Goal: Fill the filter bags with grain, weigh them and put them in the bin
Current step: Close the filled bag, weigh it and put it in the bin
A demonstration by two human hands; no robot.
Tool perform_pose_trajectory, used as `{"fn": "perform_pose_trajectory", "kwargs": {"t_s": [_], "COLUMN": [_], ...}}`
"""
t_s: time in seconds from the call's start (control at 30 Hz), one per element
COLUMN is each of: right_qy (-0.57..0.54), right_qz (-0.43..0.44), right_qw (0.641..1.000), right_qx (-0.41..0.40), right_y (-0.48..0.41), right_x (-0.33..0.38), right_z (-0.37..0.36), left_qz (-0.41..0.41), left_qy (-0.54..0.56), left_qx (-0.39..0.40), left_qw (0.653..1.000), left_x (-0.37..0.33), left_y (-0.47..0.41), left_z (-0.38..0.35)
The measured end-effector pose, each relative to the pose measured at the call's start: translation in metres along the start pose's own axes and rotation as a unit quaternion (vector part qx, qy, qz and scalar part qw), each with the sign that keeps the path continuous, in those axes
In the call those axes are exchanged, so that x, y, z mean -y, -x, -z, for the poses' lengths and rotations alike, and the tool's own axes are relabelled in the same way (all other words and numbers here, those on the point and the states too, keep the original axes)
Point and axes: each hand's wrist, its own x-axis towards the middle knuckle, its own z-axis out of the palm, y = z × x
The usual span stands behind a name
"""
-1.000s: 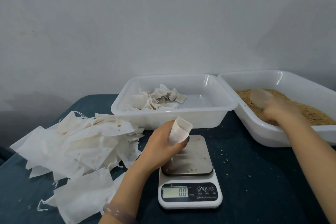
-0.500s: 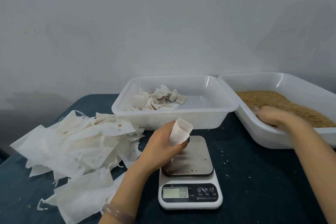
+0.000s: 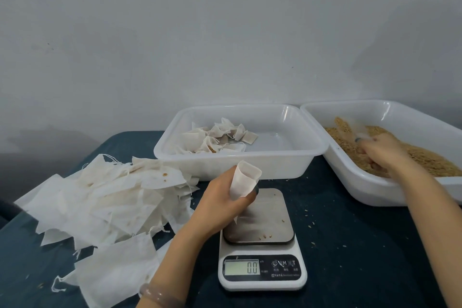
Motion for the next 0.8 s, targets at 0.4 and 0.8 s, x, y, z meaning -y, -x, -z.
{"fn": "perform_pose_trajectory", "kwargs": {"t_s": [0.4, 0.8], "right_qy": [0.040, 0.135], "right_qz": [0.226, 0.421], "right_qw": [0.973, 0.886], "right_qx": [0.024, 0.137], "right_y": [0.045, 0.084], "right_x": [0.024, 0.044], "right_z": [0.011, -0.005], "left_qz": [0.036, 0.058], "left_qy": [0.044, -0.021], "left_qx": [-0.026, -0.005], "left_qw": [0.998, 0.998], "left_x": [0.005, 0.018], "left_y": [-0.003, 0.004], "left_z": [0.013, 0.031]}}
